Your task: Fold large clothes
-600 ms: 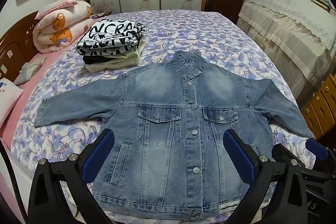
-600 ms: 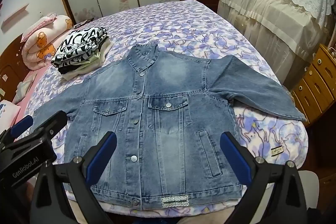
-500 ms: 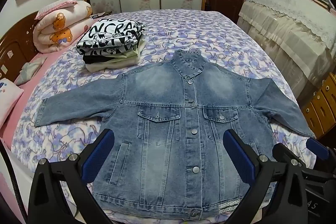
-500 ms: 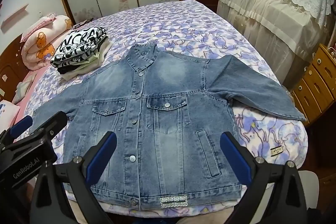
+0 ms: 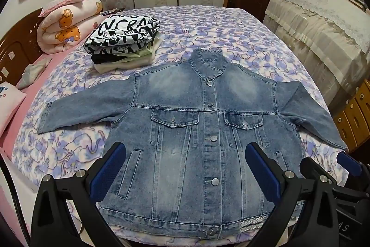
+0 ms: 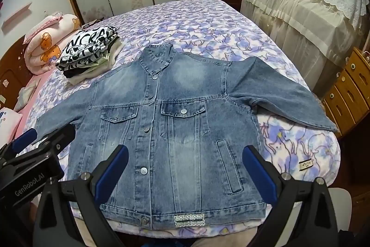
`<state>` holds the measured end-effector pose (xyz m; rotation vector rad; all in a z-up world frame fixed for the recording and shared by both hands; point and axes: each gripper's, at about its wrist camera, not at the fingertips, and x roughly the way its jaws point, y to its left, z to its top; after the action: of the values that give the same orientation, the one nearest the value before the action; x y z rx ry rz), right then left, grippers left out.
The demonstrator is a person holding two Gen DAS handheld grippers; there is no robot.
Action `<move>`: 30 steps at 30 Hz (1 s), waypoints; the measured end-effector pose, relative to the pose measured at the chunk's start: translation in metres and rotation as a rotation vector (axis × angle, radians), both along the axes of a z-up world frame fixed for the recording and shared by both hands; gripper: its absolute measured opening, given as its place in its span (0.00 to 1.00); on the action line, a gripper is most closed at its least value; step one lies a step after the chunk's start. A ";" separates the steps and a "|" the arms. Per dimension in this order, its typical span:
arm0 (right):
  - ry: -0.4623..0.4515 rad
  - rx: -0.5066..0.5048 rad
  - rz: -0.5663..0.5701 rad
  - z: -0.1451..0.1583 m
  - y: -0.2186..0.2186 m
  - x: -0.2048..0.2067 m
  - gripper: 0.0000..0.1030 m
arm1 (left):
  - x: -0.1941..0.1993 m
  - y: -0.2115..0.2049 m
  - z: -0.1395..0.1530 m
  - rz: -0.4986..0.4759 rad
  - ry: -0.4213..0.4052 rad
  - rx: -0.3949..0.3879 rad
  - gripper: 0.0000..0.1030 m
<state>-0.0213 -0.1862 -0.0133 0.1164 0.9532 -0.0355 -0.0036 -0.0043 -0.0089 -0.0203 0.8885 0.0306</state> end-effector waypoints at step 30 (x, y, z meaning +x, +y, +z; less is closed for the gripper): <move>0.000 0.002 -0.003 -0.002 -0.003 -0.007 0.96 | -0.012 -0.005 -0.005 0.001 0.015 -0.009 0.99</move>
<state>-0.0279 -0.1888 -0.0151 0.1198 0.9535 -0.0377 -0.0155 -0.0090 -0.0138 -0.0285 0.9037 0.0279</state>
